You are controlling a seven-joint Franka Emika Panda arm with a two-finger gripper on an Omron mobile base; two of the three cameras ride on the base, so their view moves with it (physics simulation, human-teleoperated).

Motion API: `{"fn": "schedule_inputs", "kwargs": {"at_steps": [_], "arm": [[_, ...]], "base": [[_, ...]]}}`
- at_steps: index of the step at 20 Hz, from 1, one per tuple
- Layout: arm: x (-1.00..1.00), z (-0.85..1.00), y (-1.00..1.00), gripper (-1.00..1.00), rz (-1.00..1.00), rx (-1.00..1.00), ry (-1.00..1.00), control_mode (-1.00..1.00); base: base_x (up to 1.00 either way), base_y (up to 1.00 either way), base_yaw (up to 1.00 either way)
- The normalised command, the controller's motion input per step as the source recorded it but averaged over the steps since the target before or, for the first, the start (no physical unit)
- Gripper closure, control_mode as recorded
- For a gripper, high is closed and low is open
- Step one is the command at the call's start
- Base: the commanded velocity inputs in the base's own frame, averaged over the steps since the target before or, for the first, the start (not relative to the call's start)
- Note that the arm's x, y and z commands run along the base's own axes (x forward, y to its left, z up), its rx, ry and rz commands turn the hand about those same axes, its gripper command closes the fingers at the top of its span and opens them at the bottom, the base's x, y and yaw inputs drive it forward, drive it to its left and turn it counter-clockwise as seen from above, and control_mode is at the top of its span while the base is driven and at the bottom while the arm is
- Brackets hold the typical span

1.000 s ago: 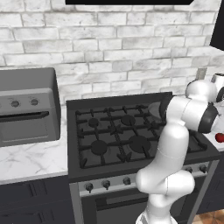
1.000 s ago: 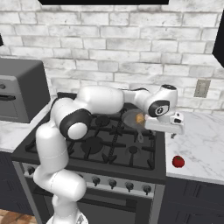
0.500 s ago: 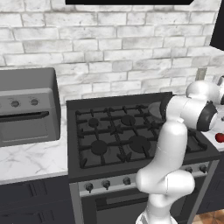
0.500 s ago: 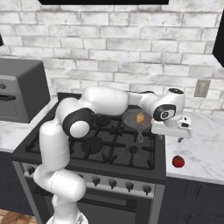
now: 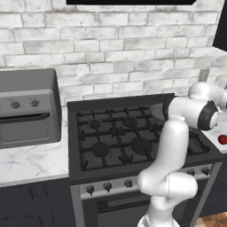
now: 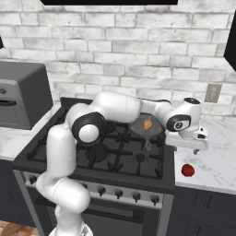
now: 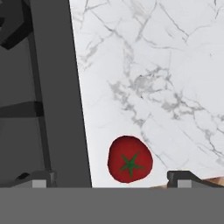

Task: Place the pan on the rear right burner on the stove. Then place the tomato and the onion in the pan and turn on the rear right burner.

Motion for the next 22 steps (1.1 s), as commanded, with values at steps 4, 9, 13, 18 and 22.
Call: {"fn": "schedule_inputs", "kwargs": {"at_steps": [4, 9, 13, 18, 22], "arm": [[-0.01, -0.14, -0.23, -1.0, 0.0, 0.0, 0.0, -1.0], [-0.16, -0.16, -0.16, -1.0, 0.0, 0.0, 0.0, -1.0], [-0.27, -0.11, -0.03, -1.0, 0.0, 0.0, 0.0, -1.0], [-0.26, -0.09, 0.0, -1.0, 0.0, 0.0, 0.0, -1.0], [-0.04, -0.05, 0.0, -1.0, 0.0, 0.0, 0.0, -1.0]], "base": [[0.0, 0.0, 0.0], [0.0, 0.0, 0.0], [0.0, 0.0, 0.0], [0.0, 0.0, 0.0], [0.0, 0.0, 0.0]]}}
